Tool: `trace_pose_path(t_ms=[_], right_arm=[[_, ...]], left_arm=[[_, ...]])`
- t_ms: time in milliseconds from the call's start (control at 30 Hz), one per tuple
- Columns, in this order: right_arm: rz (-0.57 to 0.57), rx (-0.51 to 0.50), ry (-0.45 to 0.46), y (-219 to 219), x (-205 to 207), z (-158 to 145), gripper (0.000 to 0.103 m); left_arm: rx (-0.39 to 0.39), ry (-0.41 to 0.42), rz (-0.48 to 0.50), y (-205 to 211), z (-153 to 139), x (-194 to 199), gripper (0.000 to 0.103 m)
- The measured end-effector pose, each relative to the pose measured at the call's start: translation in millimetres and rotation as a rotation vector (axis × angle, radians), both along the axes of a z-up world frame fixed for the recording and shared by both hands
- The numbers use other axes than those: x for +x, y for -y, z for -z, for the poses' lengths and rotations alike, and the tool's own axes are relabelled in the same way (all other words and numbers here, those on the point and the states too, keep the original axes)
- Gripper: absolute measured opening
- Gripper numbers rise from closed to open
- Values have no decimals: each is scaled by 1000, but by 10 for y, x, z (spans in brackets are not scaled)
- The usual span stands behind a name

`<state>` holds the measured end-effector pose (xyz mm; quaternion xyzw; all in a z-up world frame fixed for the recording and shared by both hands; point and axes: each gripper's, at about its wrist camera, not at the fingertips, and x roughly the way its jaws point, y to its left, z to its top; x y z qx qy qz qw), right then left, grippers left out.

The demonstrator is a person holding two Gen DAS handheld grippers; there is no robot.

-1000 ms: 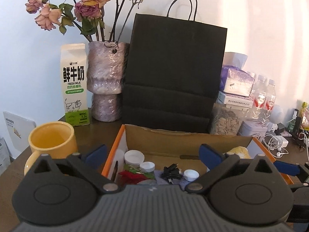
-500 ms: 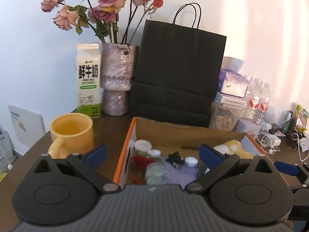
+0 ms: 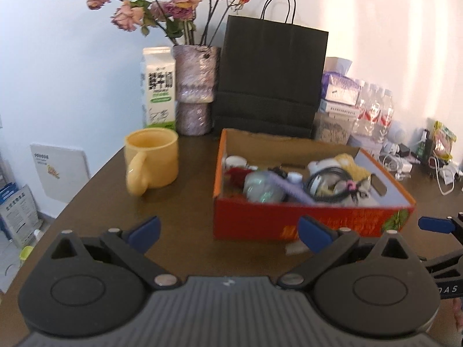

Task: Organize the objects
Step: 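Lift both open tools out of the box back toward the table, then grasp the navy blue zippered pouch on the table with the right tool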

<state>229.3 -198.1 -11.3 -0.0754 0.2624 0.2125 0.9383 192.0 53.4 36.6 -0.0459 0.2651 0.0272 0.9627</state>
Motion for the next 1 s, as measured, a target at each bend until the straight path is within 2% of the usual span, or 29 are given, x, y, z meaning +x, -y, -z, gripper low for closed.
trace_pose_path(t_ms=[267,367,633,700,833,1000], right_arm=[[-177,-22,-47,-110,-261,17,103],[-279,-36,-66,-160,-303,30,103],[-434,-114,-151,-340,-188,137,103],[-454,-129,-185,-402,-95,182,103],[-471,-80,-259,-468,80,294,101],[-438,-71,-249,-492,79,402,94]], left_arm=[[19,-64,-15,-117,88,-449,103],[6,-94,-13,-178,129,-565,103],[-14,-144,-19,-296,209,-878,103],[-18,-149,-25,-310,220,-937,103],[-31,-150,-37,-345,223,-1029,103],[-32,-143,-35,-346,203,-1058,103]])
